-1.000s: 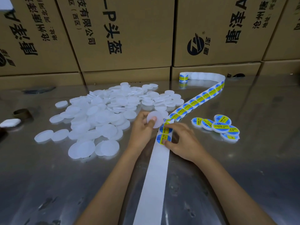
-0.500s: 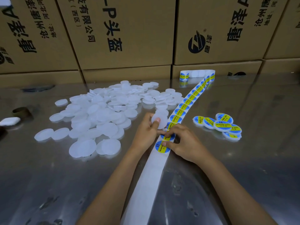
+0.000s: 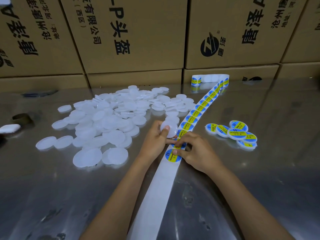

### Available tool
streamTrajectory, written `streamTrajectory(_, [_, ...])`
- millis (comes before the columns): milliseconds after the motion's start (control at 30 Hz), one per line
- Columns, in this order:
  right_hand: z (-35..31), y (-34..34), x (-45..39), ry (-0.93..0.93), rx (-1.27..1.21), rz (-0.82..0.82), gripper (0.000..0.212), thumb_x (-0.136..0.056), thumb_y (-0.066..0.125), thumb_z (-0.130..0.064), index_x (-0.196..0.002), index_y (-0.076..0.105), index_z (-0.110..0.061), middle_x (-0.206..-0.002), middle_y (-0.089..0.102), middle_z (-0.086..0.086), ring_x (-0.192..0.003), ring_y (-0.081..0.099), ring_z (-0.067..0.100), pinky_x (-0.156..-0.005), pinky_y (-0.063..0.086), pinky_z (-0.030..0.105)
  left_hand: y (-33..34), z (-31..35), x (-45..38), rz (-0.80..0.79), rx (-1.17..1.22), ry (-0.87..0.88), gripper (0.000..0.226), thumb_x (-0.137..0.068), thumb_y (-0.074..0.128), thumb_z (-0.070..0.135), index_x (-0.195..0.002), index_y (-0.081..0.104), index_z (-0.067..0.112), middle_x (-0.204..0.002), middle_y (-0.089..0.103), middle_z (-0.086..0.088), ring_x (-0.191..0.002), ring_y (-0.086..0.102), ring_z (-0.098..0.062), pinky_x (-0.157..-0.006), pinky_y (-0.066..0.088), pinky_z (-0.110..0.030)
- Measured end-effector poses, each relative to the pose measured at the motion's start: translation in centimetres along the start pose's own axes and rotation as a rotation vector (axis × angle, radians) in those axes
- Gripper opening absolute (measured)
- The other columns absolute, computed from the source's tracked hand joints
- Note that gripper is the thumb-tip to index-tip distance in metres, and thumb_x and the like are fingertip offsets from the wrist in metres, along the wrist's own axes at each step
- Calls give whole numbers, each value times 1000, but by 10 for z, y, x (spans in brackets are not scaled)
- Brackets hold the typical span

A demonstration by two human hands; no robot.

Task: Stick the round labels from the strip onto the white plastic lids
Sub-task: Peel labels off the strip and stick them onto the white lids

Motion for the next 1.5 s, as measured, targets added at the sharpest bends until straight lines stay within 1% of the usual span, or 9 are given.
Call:
streamTrajectory(267, [0,-1,-3,-5,66,19,9,-86,74,-22,-94,75,-20,-84,52,-17,-81,47,5,-71,32,19,-4,0,1,35,-44,-1,9,-107,40,16,-105,48,13,-110,71,-16,-80,77,-20,-63,54,-15])
streamTrajectory(400, [2,-4,1,23,8,60,8,-82,77,-21,-89,73,-24,-80,56,-16,-74,50,4,-66,35,15,-3,-2,1,31,-107,-17,12,-108,40,18,-109,48,10,-113,70,-17,-84,76,-22,-77,58,-25])
streamTrajectory(467, [2,-7,2,45,-54,84,10,-81,77,-18,-88,74,-25,-82,60,-15,-74,53,4,-65,37,13,-4,-5,1,25,-154,-45,13,-108,41,19,-111,48,8,-116,68,-15,-85,76,-20,-86,58,-34])
streamTrajectory(600, [-10,-14,3,21,-193,128,9,-81,74,-8,-81,71,-16,-85,66,-10,-85,58,5,-77,44,15,-7,-1,0,41,-253,-23,7,-106,45,20,-106,50,15,-105,64,0,-81,71,-6,-71,51,-18])
streamTrajectory(700, [-9,-19,2,103,-535,171,16,-83,69,0,-77,66,-14,-80,67,0,-78,60,9,-75,48,20,-11,2,0,71,-327,-14,11,-104,47,20,-106,54,10,-108,66,-7,-100,64,-24,-83,50,-32])
streamTrajectory(800, [4,-24,3,221,-833,224,21,-86,67,-1,-78,62,-20,-79,68,-1,-77,63,14,-75,52,26,-5,-3,2,22,-93,-102,19,-106,43,13,-116,51,-1,-117,67,-20,-93,72,-33,-84,58,-40])
streamTrajectory(933, [14,-25,4,304,-960,254,15,-88,67,-4,-83,61,-17,-85,71,6,-79,66,20,-80,54,37,-5,-5,5,42,155,-178,23,-103,41,5,-118,58,1,-115,69,-21,-79,75,-28,-65,59,-24])
streamTrajectory(1100, [10,-23,4,288,-916,235,16,-87,68,-2,-88,59,-15,-83,71,-1,-71,65,11,-59,51,19,-21,-4,6,144,351,-208,29,-99,49,1,-116,69,13,-113,70,-10,-100,70,-28,-70,63,-35])
streamTrajectory(1500, [-10,-35,3,118,-764,316,27,-84,67,10,-91,57,-15,-87,63,4,-71,61,8,-62,53,18,22,11,16,-203,562,-242,41,-101,35,9,-128,65,16,-122,70,-17,-113,68,-34,-87,60,-39])
Point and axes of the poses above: each hand's wrist, its own x-axis away from the middle knuckle, its own y-axis out of the palm, z = x × y, the point moved 10 cm from there along -x, towards the middle knuckle
